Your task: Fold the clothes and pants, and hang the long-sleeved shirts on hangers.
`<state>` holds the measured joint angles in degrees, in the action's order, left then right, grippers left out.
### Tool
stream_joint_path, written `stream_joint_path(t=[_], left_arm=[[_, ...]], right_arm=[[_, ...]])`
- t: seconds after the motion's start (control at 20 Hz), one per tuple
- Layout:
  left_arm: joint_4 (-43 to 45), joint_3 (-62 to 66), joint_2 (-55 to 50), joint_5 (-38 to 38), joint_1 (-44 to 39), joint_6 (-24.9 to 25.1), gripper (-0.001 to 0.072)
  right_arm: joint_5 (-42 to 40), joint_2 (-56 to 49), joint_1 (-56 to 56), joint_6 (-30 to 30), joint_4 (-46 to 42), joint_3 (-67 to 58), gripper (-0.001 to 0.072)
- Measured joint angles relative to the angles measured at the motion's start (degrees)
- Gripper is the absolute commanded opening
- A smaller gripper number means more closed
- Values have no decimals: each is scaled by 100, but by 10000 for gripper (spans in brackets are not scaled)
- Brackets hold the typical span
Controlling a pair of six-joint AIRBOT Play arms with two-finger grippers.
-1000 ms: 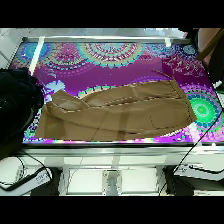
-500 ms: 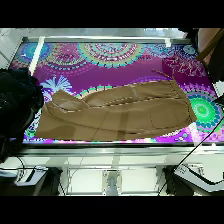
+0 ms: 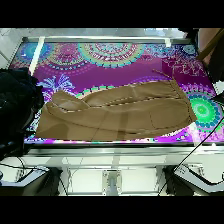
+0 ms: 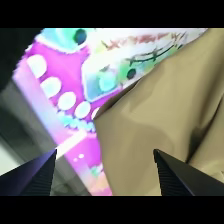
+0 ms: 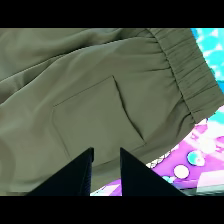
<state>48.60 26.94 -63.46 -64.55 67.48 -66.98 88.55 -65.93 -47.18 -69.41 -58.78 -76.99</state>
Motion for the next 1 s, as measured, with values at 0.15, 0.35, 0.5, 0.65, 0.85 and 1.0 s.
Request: stream_joint_path(t=[0.15,0.35,0.5,0.65,0.85,1.0], left_arm=[[-223,-50,-81,345,-457,20,589],[-323,-76,-260,894,-1075,-17,93],[-315,-85,-328,1167,-1266,-76,13],[-358,-83,-350,1202,-1331,-111,13],[-345,-61,-326,1158,-1357,-114,12],[-350,-46,-146,1106,-1364,-114,12]], right_arm=[[15,7,0,2,26,0,215],[66,7,0,4,42,0,215],[151,7,-7,35,7,0,216],[175,35,-7,142,-181,151,246],[-387,173,-140,249,-210,1335,451],[-1239,190,-356,262,83,2498,450]])
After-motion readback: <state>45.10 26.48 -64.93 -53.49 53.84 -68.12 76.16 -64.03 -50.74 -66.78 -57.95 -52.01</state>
